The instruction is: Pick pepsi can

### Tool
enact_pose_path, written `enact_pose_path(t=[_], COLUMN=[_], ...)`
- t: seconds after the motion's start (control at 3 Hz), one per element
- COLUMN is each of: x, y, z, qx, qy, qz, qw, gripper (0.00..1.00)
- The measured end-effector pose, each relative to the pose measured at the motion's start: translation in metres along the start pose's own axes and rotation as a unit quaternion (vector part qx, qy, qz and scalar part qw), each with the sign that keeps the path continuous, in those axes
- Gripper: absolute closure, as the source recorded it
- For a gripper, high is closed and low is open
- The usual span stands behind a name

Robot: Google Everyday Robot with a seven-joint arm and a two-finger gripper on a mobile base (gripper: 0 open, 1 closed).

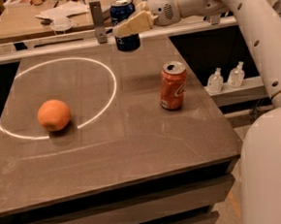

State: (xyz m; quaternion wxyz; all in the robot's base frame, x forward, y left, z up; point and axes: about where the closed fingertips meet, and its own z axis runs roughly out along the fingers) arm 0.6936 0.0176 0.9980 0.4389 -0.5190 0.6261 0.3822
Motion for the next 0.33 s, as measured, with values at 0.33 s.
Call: enact_pose_path(t=[0.33], x=[0.0047], y=[-0.0022], z=[0.006], qx=[0.001], qy=[0.004], qz=[0.003], qw=[1.0], gripper=[1.0])
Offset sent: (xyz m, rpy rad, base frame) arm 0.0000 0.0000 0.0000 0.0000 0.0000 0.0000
